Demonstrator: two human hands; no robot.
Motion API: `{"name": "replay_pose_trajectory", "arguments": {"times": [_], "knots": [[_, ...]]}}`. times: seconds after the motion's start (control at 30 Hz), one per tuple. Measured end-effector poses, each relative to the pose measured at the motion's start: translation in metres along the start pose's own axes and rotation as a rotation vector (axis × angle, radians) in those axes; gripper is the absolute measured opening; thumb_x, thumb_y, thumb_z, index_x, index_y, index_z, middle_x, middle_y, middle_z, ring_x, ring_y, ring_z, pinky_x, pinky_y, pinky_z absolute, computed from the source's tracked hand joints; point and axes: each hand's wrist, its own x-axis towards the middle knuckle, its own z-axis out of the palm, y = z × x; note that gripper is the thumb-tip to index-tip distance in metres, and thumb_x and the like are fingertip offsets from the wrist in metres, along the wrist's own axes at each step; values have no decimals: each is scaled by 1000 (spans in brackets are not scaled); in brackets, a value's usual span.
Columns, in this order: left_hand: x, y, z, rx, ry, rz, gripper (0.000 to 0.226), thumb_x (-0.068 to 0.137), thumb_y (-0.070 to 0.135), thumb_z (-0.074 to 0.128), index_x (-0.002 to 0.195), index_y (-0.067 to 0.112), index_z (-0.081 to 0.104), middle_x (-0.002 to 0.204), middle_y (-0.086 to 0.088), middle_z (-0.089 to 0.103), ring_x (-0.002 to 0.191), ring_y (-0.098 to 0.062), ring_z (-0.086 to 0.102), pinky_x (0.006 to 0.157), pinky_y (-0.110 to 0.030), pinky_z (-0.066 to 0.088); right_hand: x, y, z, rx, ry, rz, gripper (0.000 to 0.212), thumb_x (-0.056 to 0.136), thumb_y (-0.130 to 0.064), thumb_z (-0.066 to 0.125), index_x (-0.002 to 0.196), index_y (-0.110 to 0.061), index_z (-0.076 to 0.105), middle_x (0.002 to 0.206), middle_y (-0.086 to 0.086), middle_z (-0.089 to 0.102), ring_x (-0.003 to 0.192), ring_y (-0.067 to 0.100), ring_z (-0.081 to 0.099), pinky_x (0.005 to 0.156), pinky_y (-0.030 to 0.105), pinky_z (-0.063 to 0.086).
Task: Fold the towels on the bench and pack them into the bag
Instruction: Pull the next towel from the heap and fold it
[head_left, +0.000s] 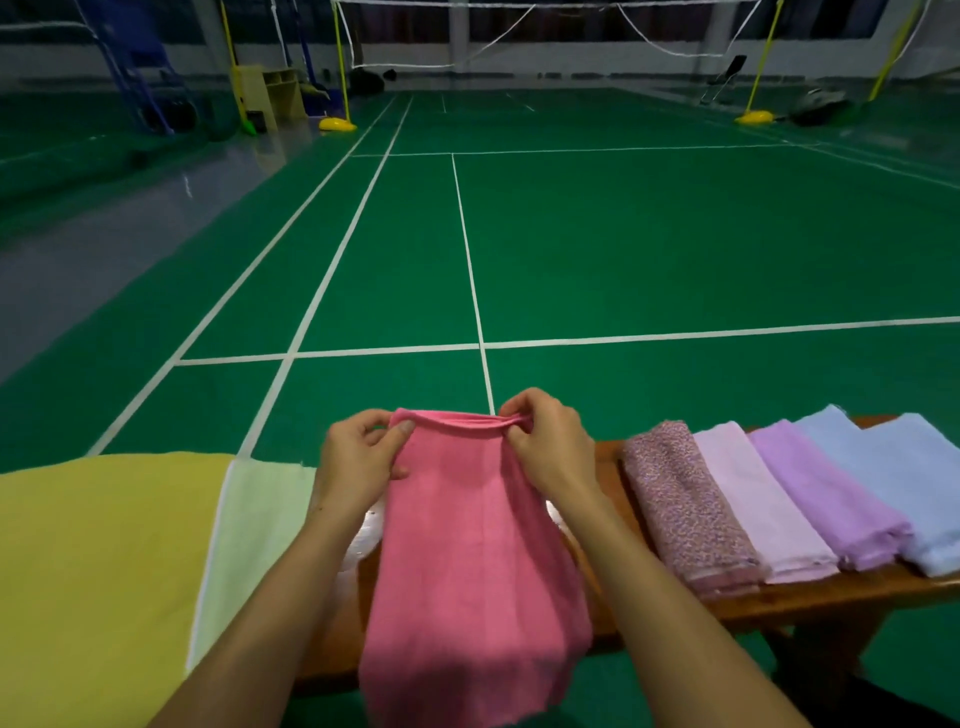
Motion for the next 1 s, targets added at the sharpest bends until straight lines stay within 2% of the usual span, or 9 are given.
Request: {"name": "replay_pose_trajectory", "arguments": {"times": [0.13,0.2,0.27,0.43,0.5,0.67,0.8,0.9,1.0], "knots": [[25,-31,13,-40,51,4,10,98,15,74,107,19,76,109,-4,79,105,-31,75,89,-48,63,11,8,28,-36,90,12,28,93,-23,67,120,-30,63,117,-8,71,113,23,64,89,39,50],[26,-31,14,123,18,95,38,98,11,73,133,24,68,134,8,65,118,-18,66,103,-41,54,13,13,33,-109,115,16,43,94,-26,73,134,-27,56,128,-2,64,119,25,58,94,40,48],[22,-25,9,293,18,159,57,96,5,71,148,25,57,140,13,56,119,-13,60,100,-31,48,14,18,33,-144,122,21,54,93,-25,77,140,-24,52,131,2,59,120,26,56,97,41,47],[-6,-16,-16,315,-84,219,42,95,2,70,124,32,72,122,17,73,109,-5,69,101,-36,57,-5,35,22,33,-90,-57,35,92,-25,76,124,-24,62,115,-5,66,96,15,67,89,39,55],[-26,-14,-30,308,-153,215,33,97,5,71,121,28,75,115,17,76,106,-1,70,98,-32,58,-22,44,15,123,-172,-57,31,88,-21,81,115,-24,67,108,-9,69,86,9,69,84,36,58],[-73,-16,-54,391,-251,245,29,98,14,74,118,35,75,114,19,74,106,-1,69,90,-24,58,-70,55,-5,301,-282,5,32,86,-14,85,111,-22,69,100,-3,75,84,14,74,69,35,63],[-102,-17,-59,520,-361,309,21,98,24,74,113,38,75,109,26,73,105,3,67,86,-18,55,-103,67,-8,257,-424,-37,33,84,-20,86,110,-26,68,98,-7,77,88,7,73,84,33,62],[-111,-21,-55,668,-490,284,19,94,39,73,113,41,73,109,29,72,103,7,66,90,-22,56,-113,69,-3,245,-435,-79,31,84,-25,87,110,-26,70,102,-12,75,95,2,71,91,27,60],[-112,-30,-43,943,-424,347,25,94,52,62,118,44,67,113,30,67,99,7,61,86,-25,56,-109,70,0,227,-431,-104,28,86,-31,84,110,-29,71,105,-15,73,98,3,70,93,29,58]]}}
